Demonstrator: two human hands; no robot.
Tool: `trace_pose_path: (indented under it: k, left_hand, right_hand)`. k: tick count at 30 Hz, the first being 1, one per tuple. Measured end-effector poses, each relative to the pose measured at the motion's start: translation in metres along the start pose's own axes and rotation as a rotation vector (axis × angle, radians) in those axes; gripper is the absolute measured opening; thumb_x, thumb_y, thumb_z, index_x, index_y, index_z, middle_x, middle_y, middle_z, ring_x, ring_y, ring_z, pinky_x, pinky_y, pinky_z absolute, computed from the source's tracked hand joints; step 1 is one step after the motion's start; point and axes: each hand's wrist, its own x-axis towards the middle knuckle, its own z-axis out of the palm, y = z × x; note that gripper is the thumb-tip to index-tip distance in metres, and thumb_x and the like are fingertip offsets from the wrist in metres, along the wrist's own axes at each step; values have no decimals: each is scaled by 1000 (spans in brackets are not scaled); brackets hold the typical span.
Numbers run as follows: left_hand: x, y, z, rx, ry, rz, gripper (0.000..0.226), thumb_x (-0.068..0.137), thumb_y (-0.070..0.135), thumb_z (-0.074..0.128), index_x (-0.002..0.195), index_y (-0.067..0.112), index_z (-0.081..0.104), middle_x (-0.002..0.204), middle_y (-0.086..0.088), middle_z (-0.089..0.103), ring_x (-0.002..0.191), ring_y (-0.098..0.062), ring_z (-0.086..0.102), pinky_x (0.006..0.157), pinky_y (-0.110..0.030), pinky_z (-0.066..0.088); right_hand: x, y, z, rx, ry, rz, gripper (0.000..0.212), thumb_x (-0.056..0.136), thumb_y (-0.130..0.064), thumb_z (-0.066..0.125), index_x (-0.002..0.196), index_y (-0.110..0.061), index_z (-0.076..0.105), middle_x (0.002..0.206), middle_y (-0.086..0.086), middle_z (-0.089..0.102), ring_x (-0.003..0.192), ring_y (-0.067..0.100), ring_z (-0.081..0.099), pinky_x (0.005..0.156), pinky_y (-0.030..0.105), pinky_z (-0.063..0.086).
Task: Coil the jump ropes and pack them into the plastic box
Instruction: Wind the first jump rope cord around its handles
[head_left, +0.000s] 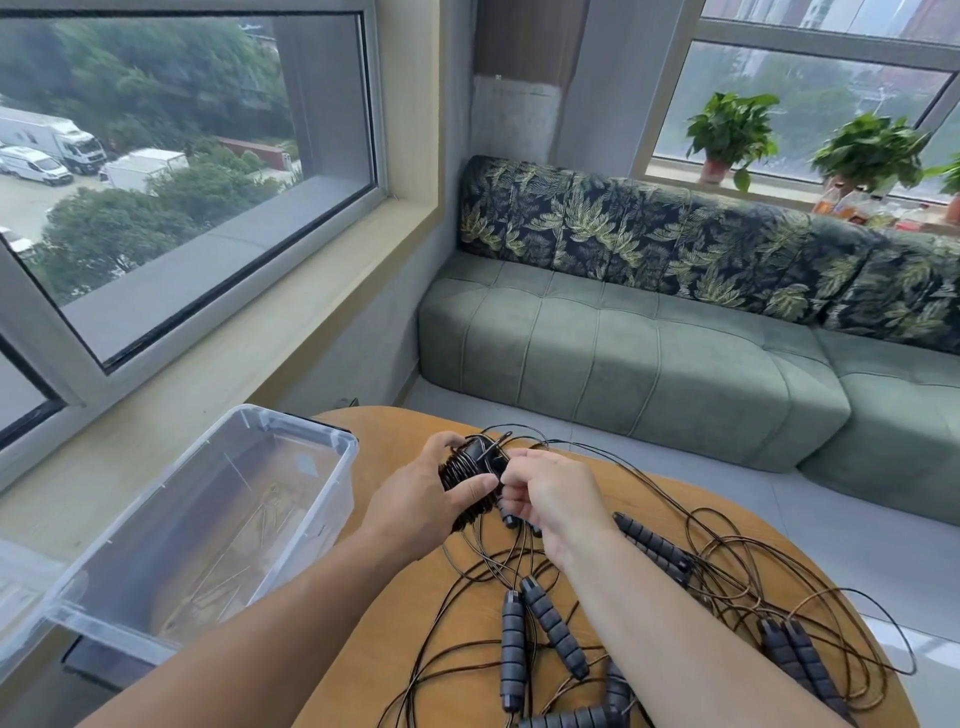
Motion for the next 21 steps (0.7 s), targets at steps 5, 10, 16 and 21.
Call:
trace_pose_path:
  k: [5, 10, 16, 21]
  left_hand:
    - [-3, 8, -2, -223, -62, -76, 43, 88, 50, 65, 119, 39, 39, 91, -5, 70, 64, -25, 72, 62, -47, 62]
    - [4, 13, -23, -355, -38, -176, 33, 90, 48, 64, 110, 30, 45, 81, -13, 73, 63, -32, 72, 61, -50, 61]
    - [0, 18, -26, -445, -147, -196, 33, 91, 47, 63, 113, 28, 47, 83, -16, 75, 66, -36, 73, 65, -48, 61]
    - [-3, 20, -23, -504, -178, -202, 33, 95, 47, 57, 118, 26, 46, 88, -16, 75, 72, -35, 74, 66, -44, 62]
  right_hand:
    - [-2, 8, -11, -112, -50, -25, 16, 76, 3, 61, 87, -4, 70, 69, 11, 62, 61, 20, 55, 58, 28, 52]
    - [-1, 22, -29, -135, -65, 78, 12, 80, 5, 57, 87, -2, 64, 68, 9, 58, 60, 18, 55, 51, 25, 49]
    - [10, 18, -34, -136, -112, 1, 13, 95, -2, 56, 104, -4, 65, 85, 12, 68, 69, 17, 64, 61, 27, 54]
    - [14, 7, -35, -139, -34, -70, 22, 97, 0, 50, 107, -14, 64, 85, 11, 69, 67, 16, 62, 56, 25, 50]
